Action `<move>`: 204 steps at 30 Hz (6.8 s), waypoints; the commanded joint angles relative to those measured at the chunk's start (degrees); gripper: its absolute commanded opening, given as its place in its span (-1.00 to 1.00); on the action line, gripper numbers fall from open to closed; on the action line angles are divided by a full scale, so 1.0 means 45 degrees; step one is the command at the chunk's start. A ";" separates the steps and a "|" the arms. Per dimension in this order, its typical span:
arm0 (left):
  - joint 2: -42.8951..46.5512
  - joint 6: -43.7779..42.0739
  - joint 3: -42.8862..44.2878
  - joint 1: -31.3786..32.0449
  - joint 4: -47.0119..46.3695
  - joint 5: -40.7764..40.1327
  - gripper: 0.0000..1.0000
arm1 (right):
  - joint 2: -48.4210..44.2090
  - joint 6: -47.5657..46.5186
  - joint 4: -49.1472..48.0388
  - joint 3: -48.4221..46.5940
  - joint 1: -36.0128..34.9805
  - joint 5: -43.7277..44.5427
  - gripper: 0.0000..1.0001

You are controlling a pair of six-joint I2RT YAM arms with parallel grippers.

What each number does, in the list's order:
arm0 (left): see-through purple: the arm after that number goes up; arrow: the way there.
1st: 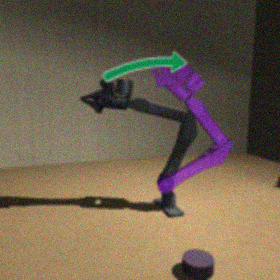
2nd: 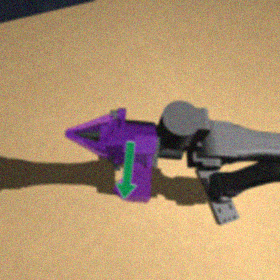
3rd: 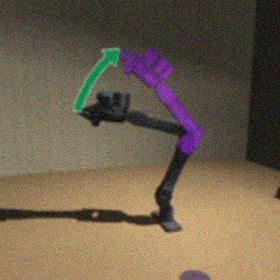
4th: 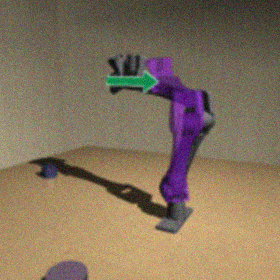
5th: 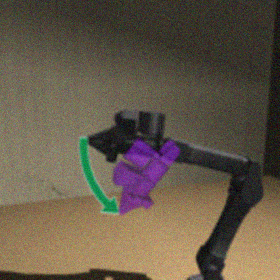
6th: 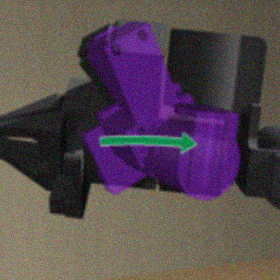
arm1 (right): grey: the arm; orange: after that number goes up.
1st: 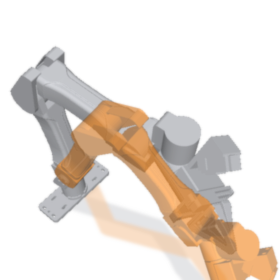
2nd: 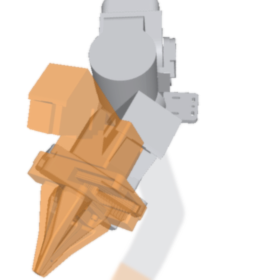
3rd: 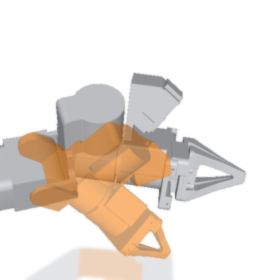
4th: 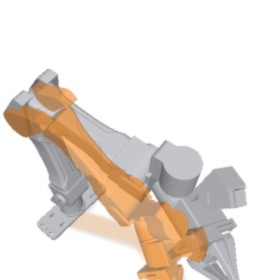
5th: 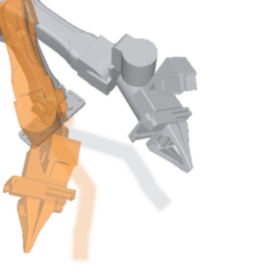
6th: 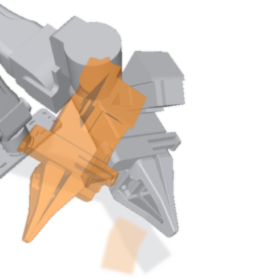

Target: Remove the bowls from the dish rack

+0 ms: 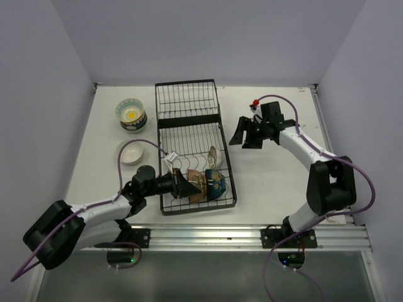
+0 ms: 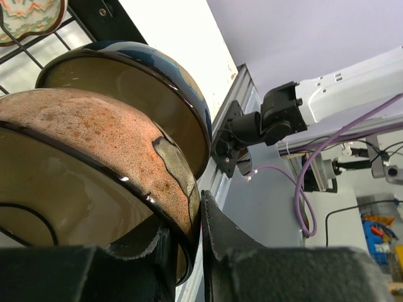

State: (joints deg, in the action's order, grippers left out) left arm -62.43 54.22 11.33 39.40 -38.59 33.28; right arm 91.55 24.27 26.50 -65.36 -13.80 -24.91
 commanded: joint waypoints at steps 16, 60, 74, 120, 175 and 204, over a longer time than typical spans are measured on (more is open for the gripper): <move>-0.0306 -0.2943 0.0156 0.0093 -0.0880 0.1921 -1.00 | 0.0456 -0.0374 0.0322 -0.0768 0.0040 0.0340 0.40; -0.0267 -0.2578 0.1742 0.0112 -0.0540 0.1377 -1.00 | 0.0691 -0.0433 0.0029 -0.0631 0.0157 0.0242 0.41; -0.0423 0.1973 0.0530 0.0112 -0.4022 -0.1807 -1.00 | 0.0496 -0.0452 0.0009 -0.0494 0.0177 0.0242 0.41; 0.4087 0.0593 0.2438 -0.1429 0.3000 -0.3998 -1.00 | 0.0223 -0.0433 -0.0264 -0.0182 0.0255 0.0281 0.41; -0.7239 -1.1814 1.5041 -0.5767 1.9923 -1.1008 -1.00 | -0.1594 0.0856 -0.1944 0.0697 0.0274 -0.1321 0.41; -0.7727 -1.1345 1.4259 -0.5630 1.9512 -1.1750 -0.87 | -0.1360 0.0837 -0.1905 0.0814 0.0255 -0.1086 0.42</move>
State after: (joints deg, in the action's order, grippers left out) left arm -97.82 3.40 71.94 14.00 50.54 -15.97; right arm 86.50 28.05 18.79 -61.67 -12.99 -30.57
